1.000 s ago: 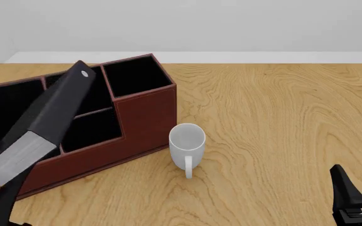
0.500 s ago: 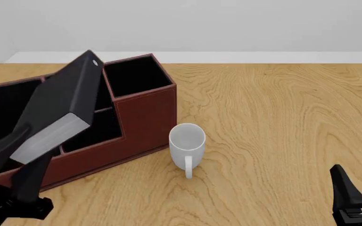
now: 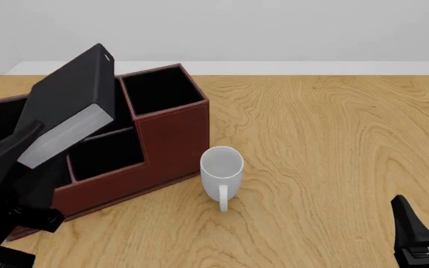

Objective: Pick up the book and place it in the front compartment of the caddy.

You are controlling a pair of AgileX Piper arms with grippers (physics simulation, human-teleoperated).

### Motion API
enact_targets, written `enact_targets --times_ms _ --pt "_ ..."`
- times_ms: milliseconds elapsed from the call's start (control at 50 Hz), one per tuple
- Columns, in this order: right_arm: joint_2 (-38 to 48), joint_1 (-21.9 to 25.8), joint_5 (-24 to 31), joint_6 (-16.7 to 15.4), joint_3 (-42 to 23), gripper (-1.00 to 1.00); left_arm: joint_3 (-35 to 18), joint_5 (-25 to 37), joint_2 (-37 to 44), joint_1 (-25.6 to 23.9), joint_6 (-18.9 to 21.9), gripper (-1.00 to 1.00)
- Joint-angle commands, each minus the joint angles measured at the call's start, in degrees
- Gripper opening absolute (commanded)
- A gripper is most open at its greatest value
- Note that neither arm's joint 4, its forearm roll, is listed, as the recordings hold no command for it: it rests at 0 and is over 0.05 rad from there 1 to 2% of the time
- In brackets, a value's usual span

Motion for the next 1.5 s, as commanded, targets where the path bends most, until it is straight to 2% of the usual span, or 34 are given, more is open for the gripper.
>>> enact_targets --times_ms 20,40,140,280,380,420,440,560,640,720,740,940,1060,1140,1300,1500 --pt "0.00 0.00 0.00 0.00 0.00 1.00 -4.05 3.82 0.46 1.47 2.37 -1.00" --pt "0.00 0.01 0.00 0.01 0.00 1.00 -5.47 5.51 0.78 2.42 1.44 -1.00" --pt "0.00 0.00 0.00 -0.01 0.00 1.00 -7.69 9.02 0.36 2.20 2.18 -1.00" --pt "0.00 -0.01 0.01 -0.02 0.00 1.00 -10.64 11.62 1.09 3.20 2.21 -1.00" --pt "-0.01 -0.01 0.00 -0.01 0.00 1.00 -14.01 19.02 -0.10 1.88 1.00 -1.00" --pt "0.00 -0.01 0.00 0.01 0.00 1.00 -15.60 20.04 0.96 3.38 -0.15 -1.00" --pt "0.00 0.00 0.00 0.00 0.00 1.00 -15.69 21.23 0.47 2.62 0.16 -1.00" --pt "0.00 0.00 0.00 -0.01 0.00 1.00 -16.51 21.24 1.56 3.81 0.13 -1.00" --pt "0.00 0.01 0.00 0.00 0.00 1.00 -18.41 24.56 1.55 3.74 -1.39 -1.00" --pt "0.00 0.00 0.00 -0.01 0.00 1.00 -20.33 25.84 3.08 5.61 -2.49 -1.00" --pt "0.00 0.00 0.00 0.00 0.00 1.00 -19.91 25.69 2.48 4.82 -1.85 -1.00" --pt "0.00 0.01 0.00 -0.01 0.00 1.00 -25.04 30.73 5.40 8.22 -4.74 -1.00" --pt "0.01 -0.01 0.01 0.00 0.00 1.00 -25.46 31.24 6.57 9.57 -3.24 -1.00" --pt "0.01 0.01 0.00 0.01 0.00 1.00 -26.66 32.00 7.13 10.57 -3.72 -1.00" --pt "0.00 -0.01 0.00 -0.01 0.00 1.00 -29.80 36.18 8.49 10.72 -5.69 -1.00" --pt "0.00 -0.01 0.00 0.00 0.00 1.00 -30.55 38.59 8.46 8.83 -6.97 -1.00"
